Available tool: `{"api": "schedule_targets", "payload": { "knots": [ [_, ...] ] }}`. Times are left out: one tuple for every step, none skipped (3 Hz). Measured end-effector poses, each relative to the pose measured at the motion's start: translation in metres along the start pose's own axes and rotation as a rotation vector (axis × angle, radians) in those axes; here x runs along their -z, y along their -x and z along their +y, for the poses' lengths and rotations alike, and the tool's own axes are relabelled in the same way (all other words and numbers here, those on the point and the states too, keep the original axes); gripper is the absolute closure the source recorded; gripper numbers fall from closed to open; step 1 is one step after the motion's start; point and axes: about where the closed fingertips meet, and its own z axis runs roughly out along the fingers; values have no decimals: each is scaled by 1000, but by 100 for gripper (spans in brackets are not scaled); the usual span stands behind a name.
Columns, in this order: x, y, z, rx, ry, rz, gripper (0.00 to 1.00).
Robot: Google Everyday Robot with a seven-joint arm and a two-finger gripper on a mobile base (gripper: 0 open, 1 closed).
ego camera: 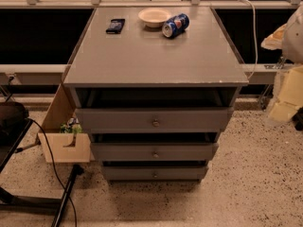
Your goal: Open middle drawer
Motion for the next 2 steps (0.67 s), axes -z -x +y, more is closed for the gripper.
{"api": "schedule_targets", "payload": {
  "knots": [
    [0,0,0,0,0,0,0],
    [-14,-3,12,-27,23,-17,0]
  ]
}}
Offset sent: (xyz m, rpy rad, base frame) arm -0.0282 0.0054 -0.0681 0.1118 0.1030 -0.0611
